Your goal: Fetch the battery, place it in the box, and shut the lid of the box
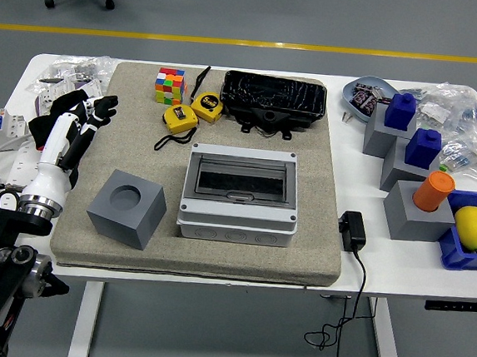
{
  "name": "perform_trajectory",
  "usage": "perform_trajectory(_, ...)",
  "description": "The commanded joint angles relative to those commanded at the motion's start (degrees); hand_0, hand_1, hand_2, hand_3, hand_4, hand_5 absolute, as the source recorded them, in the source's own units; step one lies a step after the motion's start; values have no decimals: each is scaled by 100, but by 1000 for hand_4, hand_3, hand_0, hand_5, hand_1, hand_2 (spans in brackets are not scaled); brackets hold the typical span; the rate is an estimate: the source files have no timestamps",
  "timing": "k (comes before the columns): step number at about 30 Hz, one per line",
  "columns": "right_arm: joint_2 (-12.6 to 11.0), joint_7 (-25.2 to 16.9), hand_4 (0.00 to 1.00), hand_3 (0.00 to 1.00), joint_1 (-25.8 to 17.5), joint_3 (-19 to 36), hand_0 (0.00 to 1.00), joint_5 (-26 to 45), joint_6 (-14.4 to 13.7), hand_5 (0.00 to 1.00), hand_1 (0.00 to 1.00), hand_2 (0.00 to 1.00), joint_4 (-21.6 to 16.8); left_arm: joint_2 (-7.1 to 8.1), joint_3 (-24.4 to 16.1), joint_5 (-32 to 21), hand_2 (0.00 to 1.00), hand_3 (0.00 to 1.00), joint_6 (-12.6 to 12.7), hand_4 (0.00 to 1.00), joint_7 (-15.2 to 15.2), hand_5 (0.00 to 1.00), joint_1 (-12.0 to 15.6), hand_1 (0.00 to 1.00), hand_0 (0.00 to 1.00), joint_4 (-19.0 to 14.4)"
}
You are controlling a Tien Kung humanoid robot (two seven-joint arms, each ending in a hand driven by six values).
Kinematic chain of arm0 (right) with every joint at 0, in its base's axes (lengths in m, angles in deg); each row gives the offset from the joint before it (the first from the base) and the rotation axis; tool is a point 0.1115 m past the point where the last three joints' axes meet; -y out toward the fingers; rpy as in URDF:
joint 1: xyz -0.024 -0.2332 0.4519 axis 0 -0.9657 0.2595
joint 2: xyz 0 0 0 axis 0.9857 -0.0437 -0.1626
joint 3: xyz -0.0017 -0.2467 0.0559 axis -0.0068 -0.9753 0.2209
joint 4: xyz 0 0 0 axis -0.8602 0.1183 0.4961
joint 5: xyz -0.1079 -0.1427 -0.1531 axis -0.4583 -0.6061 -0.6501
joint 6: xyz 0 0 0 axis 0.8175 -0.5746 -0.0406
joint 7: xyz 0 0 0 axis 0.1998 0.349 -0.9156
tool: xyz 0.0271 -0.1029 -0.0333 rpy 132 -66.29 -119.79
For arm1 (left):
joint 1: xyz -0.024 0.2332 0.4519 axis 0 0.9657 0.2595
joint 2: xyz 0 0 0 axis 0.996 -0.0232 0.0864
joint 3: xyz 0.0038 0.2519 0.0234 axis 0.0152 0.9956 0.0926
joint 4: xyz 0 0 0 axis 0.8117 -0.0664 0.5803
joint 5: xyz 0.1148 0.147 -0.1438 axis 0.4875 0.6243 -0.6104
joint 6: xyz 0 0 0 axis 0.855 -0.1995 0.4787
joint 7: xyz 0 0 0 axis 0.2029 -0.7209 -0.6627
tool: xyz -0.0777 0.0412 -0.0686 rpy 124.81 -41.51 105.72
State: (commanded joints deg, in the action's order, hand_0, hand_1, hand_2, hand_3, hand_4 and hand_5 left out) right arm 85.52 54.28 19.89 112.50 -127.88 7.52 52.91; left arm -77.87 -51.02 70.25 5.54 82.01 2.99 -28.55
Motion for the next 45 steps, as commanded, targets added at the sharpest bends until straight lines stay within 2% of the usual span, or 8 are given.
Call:
perform_trajectory(11, -11, 218, 998, 262, -8, -70, 644, 155, 23, 721, 487, 375, 0, -17, -40, -1, 641, 646, 13, 998, -17, 861, 29, 705, 765, -4)
perform_trajectory(12, -12, 325, 998, 490, -10, -110, 672, 170, 120, 777, 553, 567, 0, -19, -38, -2, 641, 654, 13, 998, -19, 855, 33, 701, 765, -4)
perform_trajectory(23, -25, 791, 998, 654, -29, -7, 705, 69, 613, 818, 612, 650, 0, -32, -28, -3, 643, 662, 9, 996, -33, 848, 38, 699, 758, 8)
perform_trajectory(24, -29, 877, 998, 858, -31, 117, 871, -21, 727, 998, 791, 819, 0, -31, -22, -5, 644, 664, 9, 989, -35, 839, 41, 698, 751, 10)
perform_trajectory(30, -49, 1169, 998, 989, -59, 600, 966, -251, 1119, 998, 932, 943, 0, -33, -4, -5, 645, 664, 3, 986, -43, 834, 45, 697, 747, 11)
perform_trajectory(41, -120, 1129, 998, 969, -244, 1018, 998, -587, 954, 998, 911, 894, 0, -20, 14, -9, 646, 666, 4, 982, -47, 831, 25, 696, 741, 11)
perform_trajectory(42, -122, 1046, 998, 634, -273, 1078, 884, -689, 803, 998, 595, 605, 0, -16, 21, -10, 645, 666, 4, 981, -48, 832, 25, 695, 738, 13)
perform_trajectory(45, -128, 952, 998, 634, -308, 1156, 884, -804, 615, 998, 595, 605, 0, -13, 26, -13, 645, 666, 6, 981, -48, 832, 29, 695, 738, 14)
